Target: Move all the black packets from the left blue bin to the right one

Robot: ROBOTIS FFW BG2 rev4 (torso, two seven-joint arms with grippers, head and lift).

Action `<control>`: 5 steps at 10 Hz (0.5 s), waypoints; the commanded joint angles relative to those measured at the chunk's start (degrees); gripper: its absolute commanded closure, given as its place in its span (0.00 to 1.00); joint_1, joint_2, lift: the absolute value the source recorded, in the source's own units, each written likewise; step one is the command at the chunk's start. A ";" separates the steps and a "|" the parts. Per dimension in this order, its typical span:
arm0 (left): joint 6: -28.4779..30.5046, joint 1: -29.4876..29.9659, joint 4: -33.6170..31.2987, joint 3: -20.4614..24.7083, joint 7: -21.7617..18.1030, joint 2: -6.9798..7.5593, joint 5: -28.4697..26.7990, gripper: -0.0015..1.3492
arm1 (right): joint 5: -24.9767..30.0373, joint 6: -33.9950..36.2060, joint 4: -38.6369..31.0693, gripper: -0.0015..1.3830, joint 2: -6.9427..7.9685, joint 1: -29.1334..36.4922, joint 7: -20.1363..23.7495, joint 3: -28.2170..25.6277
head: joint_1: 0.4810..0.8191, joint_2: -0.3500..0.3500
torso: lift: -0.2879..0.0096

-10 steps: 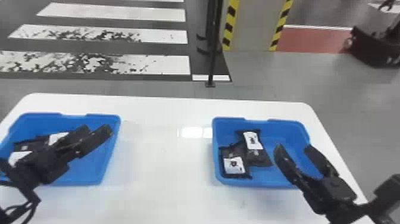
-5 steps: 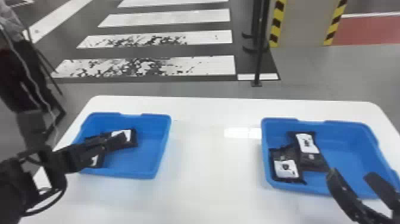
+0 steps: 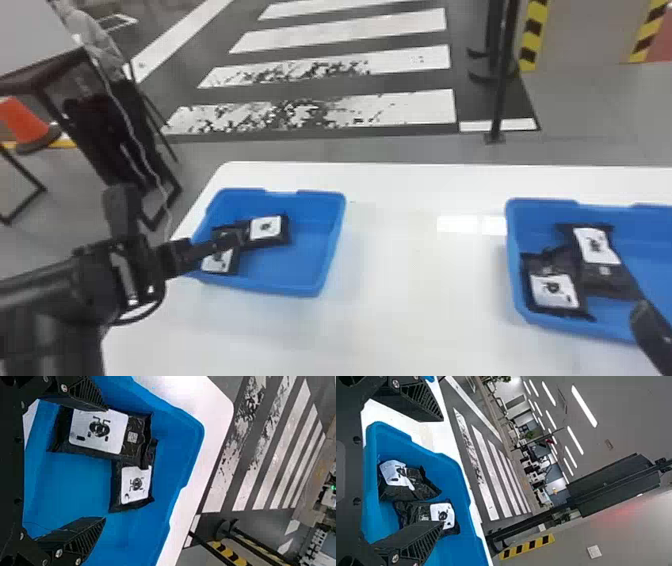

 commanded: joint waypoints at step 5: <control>3.93 -9.38 11.81 -3.52 1.37 1.59 -6.34 0.13 | -1.24 0.37 1.31 0.08 -0.12 -0.72 0.46 0.00 | 0.63 0.95 | 0.46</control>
